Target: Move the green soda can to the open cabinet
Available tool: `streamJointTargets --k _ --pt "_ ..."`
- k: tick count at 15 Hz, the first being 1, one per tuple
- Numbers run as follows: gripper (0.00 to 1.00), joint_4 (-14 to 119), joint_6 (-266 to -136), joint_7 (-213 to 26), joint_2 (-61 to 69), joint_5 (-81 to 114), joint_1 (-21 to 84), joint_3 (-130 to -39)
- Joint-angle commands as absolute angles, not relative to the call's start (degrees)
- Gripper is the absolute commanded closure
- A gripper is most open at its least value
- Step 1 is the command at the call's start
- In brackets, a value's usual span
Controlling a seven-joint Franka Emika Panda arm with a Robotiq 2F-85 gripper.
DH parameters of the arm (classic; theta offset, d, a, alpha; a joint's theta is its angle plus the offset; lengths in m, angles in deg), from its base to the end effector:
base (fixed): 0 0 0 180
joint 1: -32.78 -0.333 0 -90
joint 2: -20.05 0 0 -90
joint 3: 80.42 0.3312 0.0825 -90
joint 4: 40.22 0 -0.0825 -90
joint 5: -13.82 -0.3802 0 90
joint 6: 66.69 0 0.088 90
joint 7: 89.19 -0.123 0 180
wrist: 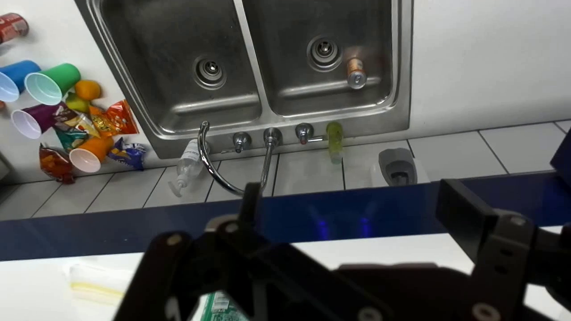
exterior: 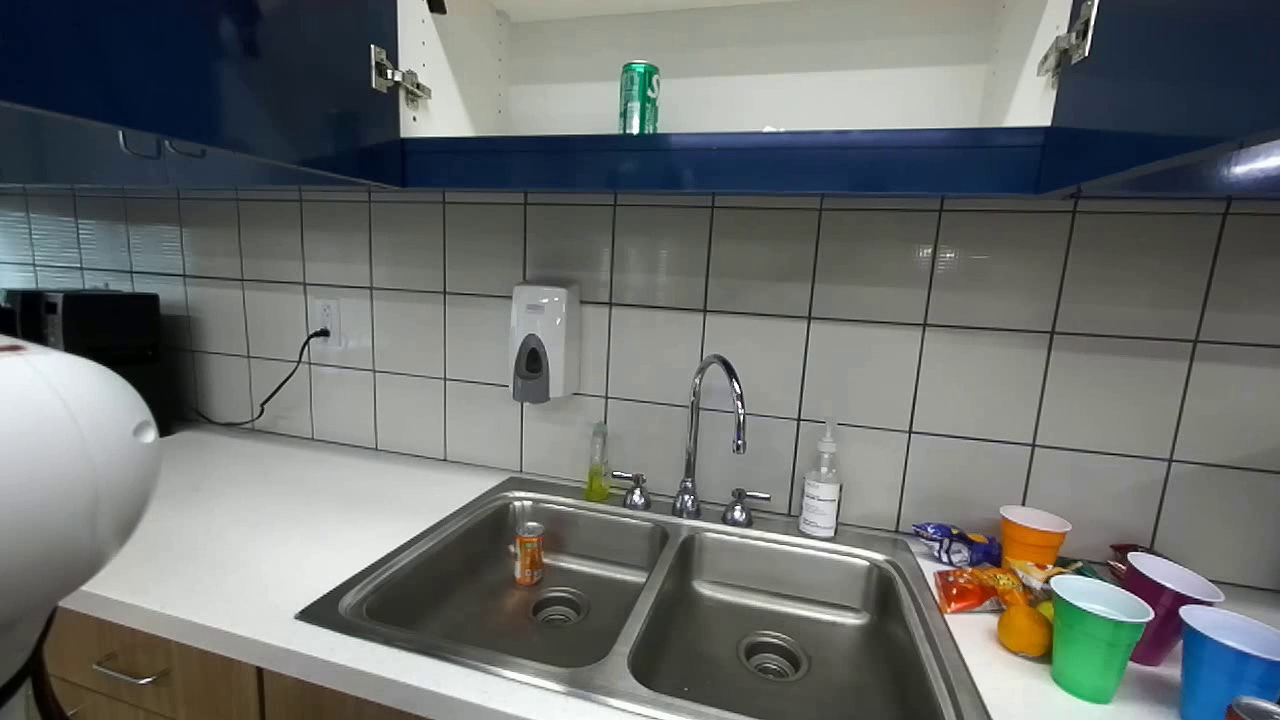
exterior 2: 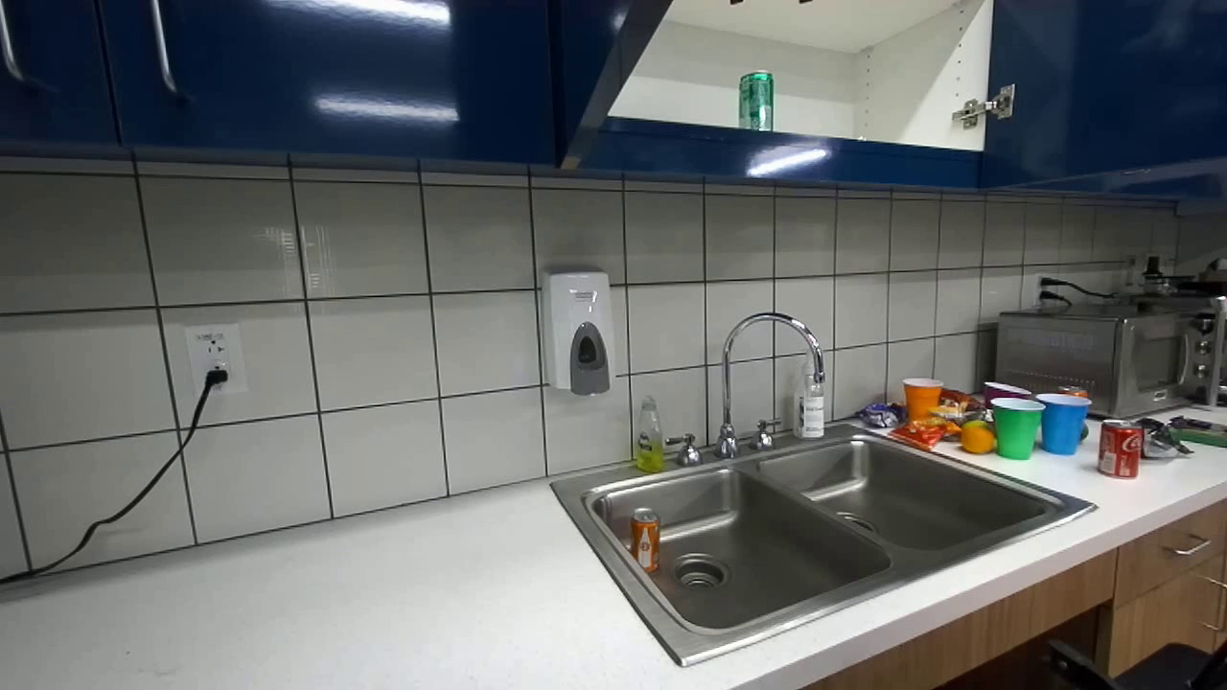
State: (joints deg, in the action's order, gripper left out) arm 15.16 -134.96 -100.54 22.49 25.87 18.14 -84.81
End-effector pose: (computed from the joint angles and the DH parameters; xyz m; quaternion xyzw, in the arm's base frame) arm 0.4363 0.0460 0.8694 0.9852 -0.0612 0.1470 0.0634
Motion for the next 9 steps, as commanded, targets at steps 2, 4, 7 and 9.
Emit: streamJointTargets --k 2,4,7,9 --pt "0.00 23.79 -131.87 -103.69 29.43 28.41 16.10 -82.28" --pt "0.00 28.55 -133.02 -104.38 31.97 28.69 15.65 -81.59" --pt "0.00 35.46 -134.99 -105.39 35.19 28.34 15.41 -80.79" --pt "0.00 40.26 -137.16 -105.87 37.26 27.66 15.29 -80.46"
